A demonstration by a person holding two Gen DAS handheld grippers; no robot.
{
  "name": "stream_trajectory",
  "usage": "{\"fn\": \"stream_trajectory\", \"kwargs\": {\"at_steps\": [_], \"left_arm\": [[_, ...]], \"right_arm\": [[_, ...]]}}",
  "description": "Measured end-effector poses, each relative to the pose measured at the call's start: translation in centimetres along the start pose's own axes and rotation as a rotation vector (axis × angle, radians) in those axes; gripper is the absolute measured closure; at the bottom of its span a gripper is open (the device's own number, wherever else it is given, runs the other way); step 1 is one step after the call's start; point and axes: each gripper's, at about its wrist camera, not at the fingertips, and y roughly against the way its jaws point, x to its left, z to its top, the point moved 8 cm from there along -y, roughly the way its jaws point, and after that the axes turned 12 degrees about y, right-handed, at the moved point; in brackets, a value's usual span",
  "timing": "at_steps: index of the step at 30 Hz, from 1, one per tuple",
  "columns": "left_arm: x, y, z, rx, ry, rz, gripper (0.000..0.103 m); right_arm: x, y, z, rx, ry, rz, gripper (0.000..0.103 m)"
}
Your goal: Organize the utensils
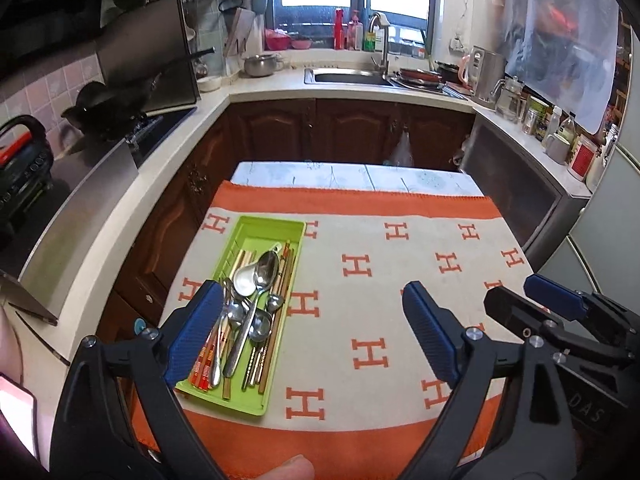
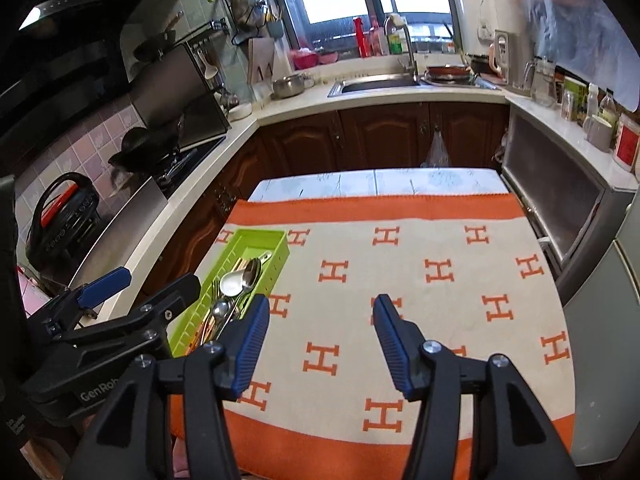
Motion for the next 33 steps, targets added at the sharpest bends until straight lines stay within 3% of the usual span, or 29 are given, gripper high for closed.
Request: {"fn": "stream_trajectory", "kwargs": {"at_steps": [33], "left_arm": [[-0.6, -1.9, -0.4, 0.053, -0.003, 0.006, 0.013]], "right_arm": [[-1.5, -0.3, -0.9, 0.012, -0.048, -0.009, 0.049]]}}
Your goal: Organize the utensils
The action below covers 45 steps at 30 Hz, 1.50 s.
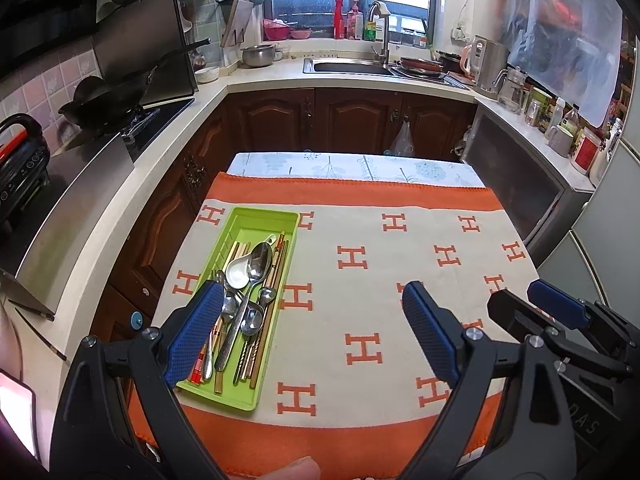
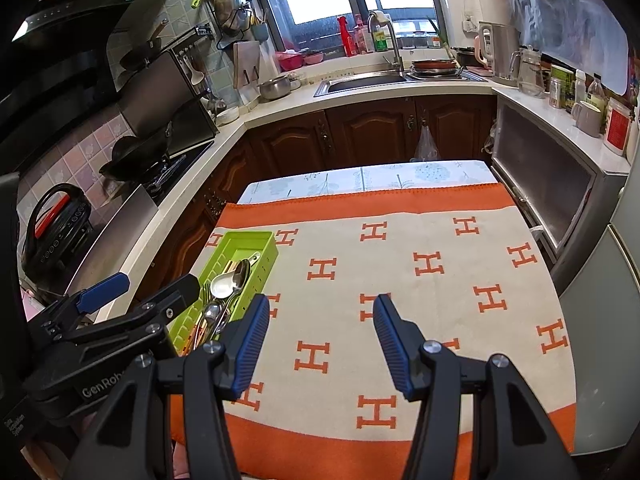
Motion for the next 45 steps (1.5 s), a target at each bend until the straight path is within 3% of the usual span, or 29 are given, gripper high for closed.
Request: {"fn": "stream_trajectory", "kwargs": {"at_steps": [45], "left_arm": [[-0.2, -0.8, -1.5, 0.026, -0.034, 0.015, 0.013]], "right_arm": [[0.2, -0.6, -1.4, 0.016, -0.030, 0.004, 0.049]]}}
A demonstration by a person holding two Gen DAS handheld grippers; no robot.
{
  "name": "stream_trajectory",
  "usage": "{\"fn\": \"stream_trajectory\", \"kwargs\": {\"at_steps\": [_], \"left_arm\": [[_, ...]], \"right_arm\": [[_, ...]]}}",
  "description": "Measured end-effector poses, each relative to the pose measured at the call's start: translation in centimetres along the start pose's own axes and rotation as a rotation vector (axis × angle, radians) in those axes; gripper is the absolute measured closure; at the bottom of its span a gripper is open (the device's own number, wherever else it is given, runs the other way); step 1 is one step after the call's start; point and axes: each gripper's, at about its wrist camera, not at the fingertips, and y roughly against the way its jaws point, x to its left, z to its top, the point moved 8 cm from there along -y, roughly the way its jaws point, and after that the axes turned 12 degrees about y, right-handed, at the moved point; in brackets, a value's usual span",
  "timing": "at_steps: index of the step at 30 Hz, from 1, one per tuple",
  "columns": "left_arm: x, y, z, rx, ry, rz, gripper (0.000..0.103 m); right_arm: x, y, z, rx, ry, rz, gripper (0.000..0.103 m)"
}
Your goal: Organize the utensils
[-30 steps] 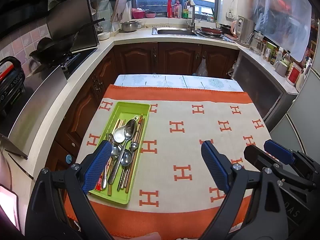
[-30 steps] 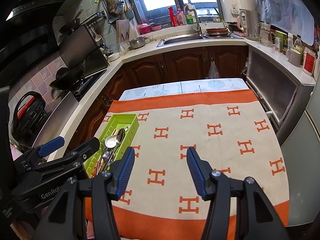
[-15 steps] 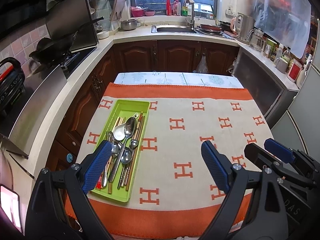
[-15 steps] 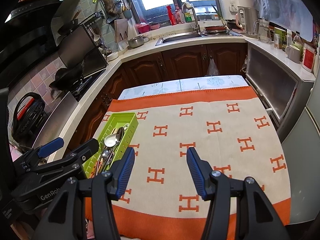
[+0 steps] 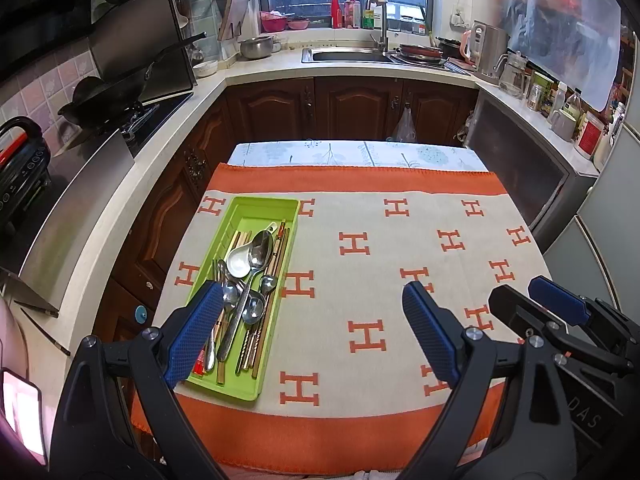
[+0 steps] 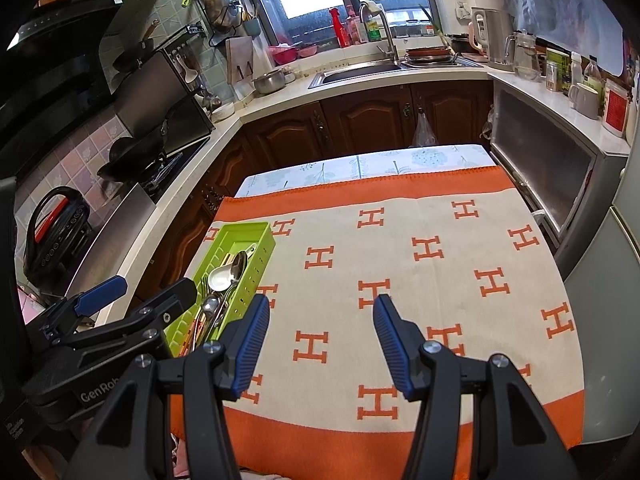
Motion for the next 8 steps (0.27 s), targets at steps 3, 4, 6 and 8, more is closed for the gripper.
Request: {"fn": "stream_trajectory", "kwargs": {"at_steps": [3, 4, 6, 8], "left_arm": [[-0.01, 0.03, 0.06, 0.000, -0.002, 0.000, 0.013], [-0.02, 0.03, 0.07, -0.001, -0.001, 0.000, 0.013], [0.03, 0.03, -0.06, 0.000, -0.002, -0.001, 0.013], [0.04, 0.04, -0.06, 0.000, -0.002, 0.001, 0.013]], "right_arm": [[-0.05, 0.06, 0.02, 0.000, -0.002, 0.000, 0.049], [-0.05, 0.05, 0.00, 0.000, -0.002, 0.000, 0.049], [-0.02, 0.05, -0.09, 0.002, -0.005, 0.000, 0.049], [0.05, 0.12, -0.26, 0.002, -0.007, 0.001, 0.049]]}}
